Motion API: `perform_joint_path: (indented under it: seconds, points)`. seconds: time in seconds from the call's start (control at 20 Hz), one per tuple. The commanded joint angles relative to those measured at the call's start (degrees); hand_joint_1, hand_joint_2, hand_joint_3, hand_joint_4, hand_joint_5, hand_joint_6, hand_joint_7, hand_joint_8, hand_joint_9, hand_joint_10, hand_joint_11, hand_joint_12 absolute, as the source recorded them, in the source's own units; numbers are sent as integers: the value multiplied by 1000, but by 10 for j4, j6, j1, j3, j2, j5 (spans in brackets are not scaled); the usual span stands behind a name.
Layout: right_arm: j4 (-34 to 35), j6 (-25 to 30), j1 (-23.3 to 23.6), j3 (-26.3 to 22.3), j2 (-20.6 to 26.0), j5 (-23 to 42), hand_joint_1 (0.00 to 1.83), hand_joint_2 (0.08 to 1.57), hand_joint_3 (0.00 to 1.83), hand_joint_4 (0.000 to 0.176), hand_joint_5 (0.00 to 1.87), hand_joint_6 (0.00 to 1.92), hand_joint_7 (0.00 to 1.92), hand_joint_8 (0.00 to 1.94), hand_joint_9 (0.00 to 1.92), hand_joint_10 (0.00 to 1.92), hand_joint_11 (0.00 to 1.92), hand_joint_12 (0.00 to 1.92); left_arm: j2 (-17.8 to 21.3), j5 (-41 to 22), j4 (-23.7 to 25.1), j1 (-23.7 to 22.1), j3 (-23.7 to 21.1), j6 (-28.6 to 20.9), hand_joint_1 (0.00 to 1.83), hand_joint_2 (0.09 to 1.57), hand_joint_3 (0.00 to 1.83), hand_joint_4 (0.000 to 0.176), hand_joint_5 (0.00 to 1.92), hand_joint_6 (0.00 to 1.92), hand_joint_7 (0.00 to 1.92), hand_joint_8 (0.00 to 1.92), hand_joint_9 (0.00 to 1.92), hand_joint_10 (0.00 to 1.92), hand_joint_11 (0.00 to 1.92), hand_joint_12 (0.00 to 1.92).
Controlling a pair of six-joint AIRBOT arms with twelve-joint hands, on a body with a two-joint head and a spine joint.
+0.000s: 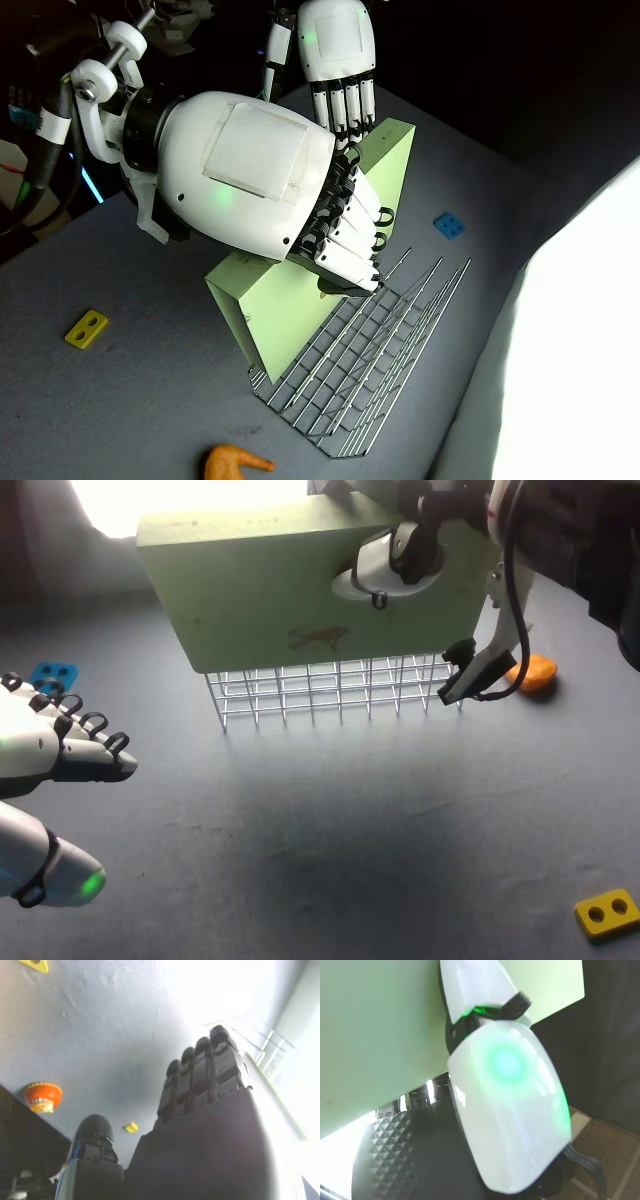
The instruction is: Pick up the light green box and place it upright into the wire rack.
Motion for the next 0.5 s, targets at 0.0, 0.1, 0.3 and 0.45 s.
perform_joint_path:
  seconds: [0.0, 0.1, 0.3, 0.45]
  points:
    - [-34, -1, 13, -1, 6, 14, 1361, 1172, 0, 0, 891, 971, 897, 1240, 717, 1483, 429, 1763, 2, -33, 13, -5, -1, 3, 0, 1230, 3, 0, 51, 5, 65, 4, 45, 4, 0, 122]
    - [-35, -4, 18, -5, 10, 15, 1354, 1187, 3, 0, 862, 1029, 854, 1278, 694, 1528, 374, 1814, 2, -33, 12, -5, -1, 3, 0, 1230, 2, 0, 61, 5, 74, 3, 57, 5, 0, 177]
    - [-36, -9, 31, -11, 14, 17, 1357, 1177, 0, 0, 889, 1006, 872, 1222, 710, 1516, 353, 1836, 2, -33, 12, -5, -1, 3, 0, 1233, 0, 0, 56, 0, 66, 2, 54, 4, 0, 169]
    - [-36, -5, 33, -10, 14, 17, 1353, 1186, 2, 0, 875, 1018, 846, 1267, 694, 1540, 349, 1852, 2, -33, 12, -5, -1, 3, 14, 1234, 0, 0, 53, 0, 69, 3, 57, 4, 0, 172]
